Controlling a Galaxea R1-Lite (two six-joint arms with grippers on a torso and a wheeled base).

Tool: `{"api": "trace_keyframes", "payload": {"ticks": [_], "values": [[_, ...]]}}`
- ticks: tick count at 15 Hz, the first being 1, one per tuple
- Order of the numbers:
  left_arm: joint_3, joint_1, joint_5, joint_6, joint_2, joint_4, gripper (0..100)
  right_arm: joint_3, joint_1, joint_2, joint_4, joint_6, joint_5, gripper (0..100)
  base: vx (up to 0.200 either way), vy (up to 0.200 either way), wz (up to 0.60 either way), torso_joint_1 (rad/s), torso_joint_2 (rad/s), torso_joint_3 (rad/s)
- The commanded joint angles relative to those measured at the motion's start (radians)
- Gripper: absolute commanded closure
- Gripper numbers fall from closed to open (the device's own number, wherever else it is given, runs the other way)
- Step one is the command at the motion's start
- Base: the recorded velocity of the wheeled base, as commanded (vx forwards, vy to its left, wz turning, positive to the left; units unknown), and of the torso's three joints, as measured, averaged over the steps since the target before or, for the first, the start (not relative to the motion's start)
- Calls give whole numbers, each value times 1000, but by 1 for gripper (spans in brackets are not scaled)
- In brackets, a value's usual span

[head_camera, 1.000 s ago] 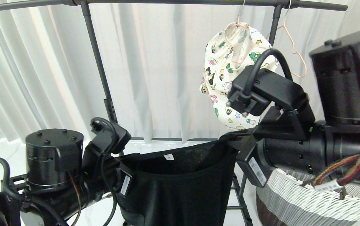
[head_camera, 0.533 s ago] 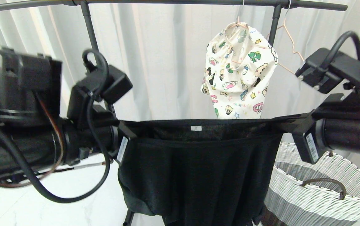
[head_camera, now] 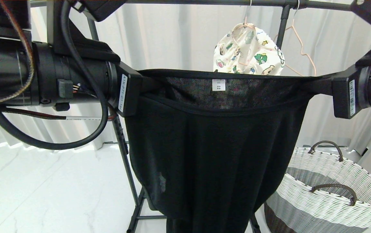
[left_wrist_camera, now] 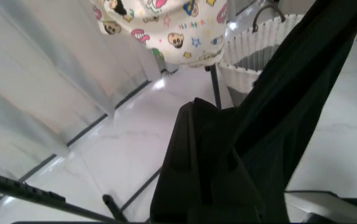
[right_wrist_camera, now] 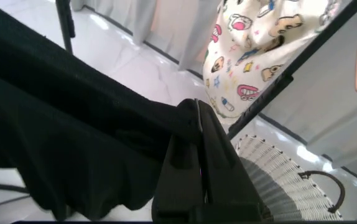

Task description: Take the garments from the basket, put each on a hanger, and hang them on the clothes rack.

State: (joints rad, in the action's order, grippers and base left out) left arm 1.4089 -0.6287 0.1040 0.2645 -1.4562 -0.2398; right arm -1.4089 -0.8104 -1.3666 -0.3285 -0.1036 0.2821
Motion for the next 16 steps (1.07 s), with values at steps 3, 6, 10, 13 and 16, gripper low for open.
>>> {"api": "trace_keyframes", "payload": {"ticks": [3,6,10,13,16], "values": [[-1,-2,-1,2,-12,0,100,-1,5,0,-6,4,0,100,0,0,0,0,0,0],[4,-3,3,88,-67,83,100,-5,-49,70,-153,79,0,100,0,0,0,0,0,0],[25,-22,65,96,-158,244,100,74,-253,201,-287,186,2,100,0,0,0,0,0,0],[28,-48,63,96,-161,244,100,128,-303,221,-285,186,9,100,0,0,0,0,0,0],[27,-46,52,98,-144,238,100,139,-302,227,-284,188,28,100,0,0,0,0,0,0]]}}
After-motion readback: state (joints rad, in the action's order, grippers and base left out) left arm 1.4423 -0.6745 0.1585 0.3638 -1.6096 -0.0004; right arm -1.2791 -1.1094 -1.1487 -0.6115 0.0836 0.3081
